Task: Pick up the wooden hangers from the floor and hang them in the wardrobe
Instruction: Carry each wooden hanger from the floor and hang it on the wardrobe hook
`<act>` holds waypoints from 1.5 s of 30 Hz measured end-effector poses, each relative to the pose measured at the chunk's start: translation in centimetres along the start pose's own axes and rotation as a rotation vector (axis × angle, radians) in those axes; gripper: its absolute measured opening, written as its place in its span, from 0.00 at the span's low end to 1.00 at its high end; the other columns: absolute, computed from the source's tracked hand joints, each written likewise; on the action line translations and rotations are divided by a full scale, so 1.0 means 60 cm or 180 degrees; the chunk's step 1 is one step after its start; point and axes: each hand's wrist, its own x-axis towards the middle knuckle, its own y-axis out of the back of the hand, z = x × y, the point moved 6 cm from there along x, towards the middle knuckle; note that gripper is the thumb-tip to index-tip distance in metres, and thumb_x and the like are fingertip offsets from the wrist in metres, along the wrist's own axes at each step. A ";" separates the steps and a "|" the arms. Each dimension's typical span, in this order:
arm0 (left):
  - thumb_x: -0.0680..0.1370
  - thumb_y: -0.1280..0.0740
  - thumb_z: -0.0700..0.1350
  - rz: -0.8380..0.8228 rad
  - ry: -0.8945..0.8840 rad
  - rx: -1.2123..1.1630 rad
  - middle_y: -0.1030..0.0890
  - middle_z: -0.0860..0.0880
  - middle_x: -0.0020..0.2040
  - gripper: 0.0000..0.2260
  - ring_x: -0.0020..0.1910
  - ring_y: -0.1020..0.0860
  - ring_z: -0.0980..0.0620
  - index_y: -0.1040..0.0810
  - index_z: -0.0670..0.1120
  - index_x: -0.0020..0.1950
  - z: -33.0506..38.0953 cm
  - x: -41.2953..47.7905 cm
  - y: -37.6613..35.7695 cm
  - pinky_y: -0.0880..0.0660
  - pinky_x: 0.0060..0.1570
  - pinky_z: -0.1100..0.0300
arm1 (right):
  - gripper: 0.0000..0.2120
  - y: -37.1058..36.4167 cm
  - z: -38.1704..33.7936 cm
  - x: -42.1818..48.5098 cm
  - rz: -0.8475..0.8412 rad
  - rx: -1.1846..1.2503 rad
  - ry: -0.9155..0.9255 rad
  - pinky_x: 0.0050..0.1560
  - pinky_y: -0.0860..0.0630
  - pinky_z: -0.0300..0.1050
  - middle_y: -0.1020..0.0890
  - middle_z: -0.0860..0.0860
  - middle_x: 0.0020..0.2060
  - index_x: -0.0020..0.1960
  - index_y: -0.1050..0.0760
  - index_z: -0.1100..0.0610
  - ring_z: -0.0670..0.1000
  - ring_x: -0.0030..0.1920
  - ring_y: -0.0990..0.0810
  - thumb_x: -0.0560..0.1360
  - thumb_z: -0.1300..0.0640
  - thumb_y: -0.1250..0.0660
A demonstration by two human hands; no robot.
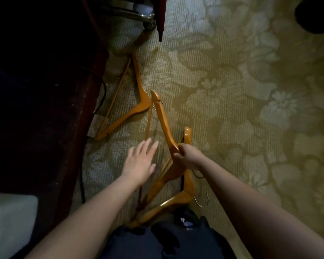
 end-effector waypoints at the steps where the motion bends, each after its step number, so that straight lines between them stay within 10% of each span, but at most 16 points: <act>1: 0.79 0.41 0.52 0.0140 -0.0149 0.0222 0.55 0.47 0.78 0.33 0.77 0.55 0.48 0.60 0.52 0.77 0.013 -0.012 0.034 0.52 0.74 0.46 | 0.14 0.009 -0.013 -0.023 0.0006 -0.0197 0.0070 0.60 0.26 0.52 0.21 0.55 0.58 0.62 0.29 0.55 0.56 0.59 0.23 0.78 0.53 0.39; 9: 0.80 0.43 0.53 0.0139 -0.0655 0.1105 0.42 0.48 0.76 0.23 0.77 0.49 0.46 0.42 0.51 0.74 0.083 -0.136 0.227 0.55 0.73 0.41 | 0.14 0.070 -0.088 -0.244 -0.0307 -0.0810 0.0399 0.51 0.27 0.48 0.22 0.52 0.52 0.63 0.30 0.51 0.54 0.55 0.23 0.78 0.51 0.39; 21: 0.79 0.40 0.46 -0.0187 -0.1014 0.0500 0.23 0.50 0.57 0.11 0.58 0.25 0.49 0.28 0.52 0.61 0.203 -0.368 0.419 0.31 0.58 0.53 | 0.18 0.186 -0.213 -0.552 -0.0380 -0.2042 0.0679 0.55 0.26 0.50 0.23 0.55 0.58 0.67 0.34 0.54 0.57 0.59 0.23 0.79 0.52 0.41; 35: 0.79 0.40 0.51 0.0175 -0.0281 -0.0557 0.22 0.53 0.57 0.13 0.55 0.23 0.51 0.28 0.55 0.64 0.197 -0.671 0.623 0.26 0.54 0.54 | 0.11 0.295 -0.324 -0.951 0.1940 -0.1702 0.2100 0.51 0.23 0.45 0.19 0.51 0.49 0.52 0.22 0.56 0.52 0.51 0.21 0.70 0.58 0.32; 45: 0.79 0.39 0.51 0.0387 0.0130 -0.1567 0.21 0.54 0.51 0.11 0.52 0.22 0.54 0.26 0.54 0.61 0.147 -0.786 0.629 0.24 0.53 0.53 | 0.16 0.246 -0.316 -1.000 0.1800 -0.1641 0.1987 0.37 0.25 0.41 0.21 0.50 0.42 0.50 0.24 0.55 0.51 0.41 0.20 0.65 0.55 0.24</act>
